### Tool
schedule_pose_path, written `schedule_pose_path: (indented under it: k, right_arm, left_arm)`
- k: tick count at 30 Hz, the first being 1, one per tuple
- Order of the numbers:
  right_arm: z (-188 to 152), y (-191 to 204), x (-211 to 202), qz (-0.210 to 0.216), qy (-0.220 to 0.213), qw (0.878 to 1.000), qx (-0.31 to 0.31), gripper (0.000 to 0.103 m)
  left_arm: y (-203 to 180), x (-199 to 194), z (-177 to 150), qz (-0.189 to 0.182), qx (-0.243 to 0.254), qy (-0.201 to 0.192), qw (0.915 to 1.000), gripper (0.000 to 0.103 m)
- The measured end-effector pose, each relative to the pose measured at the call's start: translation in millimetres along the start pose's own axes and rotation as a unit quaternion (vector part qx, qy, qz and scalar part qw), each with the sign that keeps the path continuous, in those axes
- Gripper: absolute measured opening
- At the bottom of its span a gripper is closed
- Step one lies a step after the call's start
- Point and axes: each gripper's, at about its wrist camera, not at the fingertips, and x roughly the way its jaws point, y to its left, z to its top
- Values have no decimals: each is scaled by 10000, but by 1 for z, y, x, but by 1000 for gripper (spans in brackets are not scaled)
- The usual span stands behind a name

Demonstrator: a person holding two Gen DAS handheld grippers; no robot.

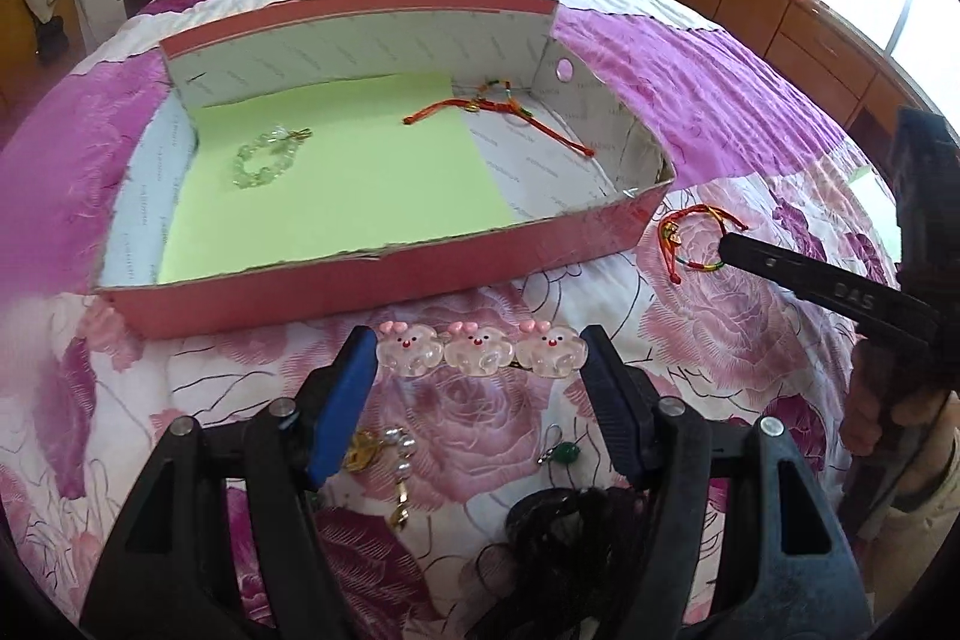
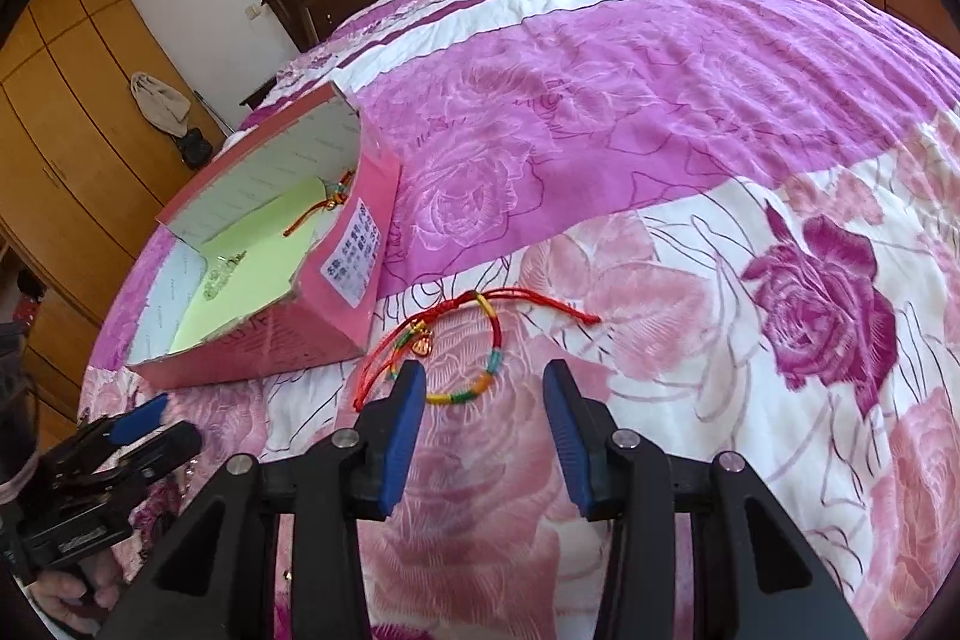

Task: Organize jewelry
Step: 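Grasp the pink pig-head hair clip with the left tool while the right tool grasps the rainbow string bracelet, then carry the hair clip and rainbow bracelet into the box and release both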

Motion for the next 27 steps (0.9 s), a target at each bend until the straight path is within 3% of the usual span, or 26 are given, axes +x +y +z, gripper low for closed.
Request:
schedule_pose_path:
  k: [3, 5, 7, 16, 27]
  right_arm:
    - [2, 3, 9, -101, 60, 9999, -114, 34]
    - [1, 5, 14, -187, 88, 9996, -180, 18]
    - [-1, 4, 15, -244, 87, 9994, -208, 9]
    - [-9, 8, -10, -112, -183, 9993, -300, 5]
    - [-18, 31, -58, -90, -811, 9947, -627, 5]
  left_arm:
    - [0, 0, 0, 28, -58, -18, 10000, 61]
    - [1, -1, -1, 37, -88, -26, 10000, 61]
    - [3, -3, -1, 45, -116, -43, 9999, 61]
    - [15, -12, -3, 69, -268, -171, 9995, 61]
    - [21, -31, -2, 245, -322, -521, 9978, 61]
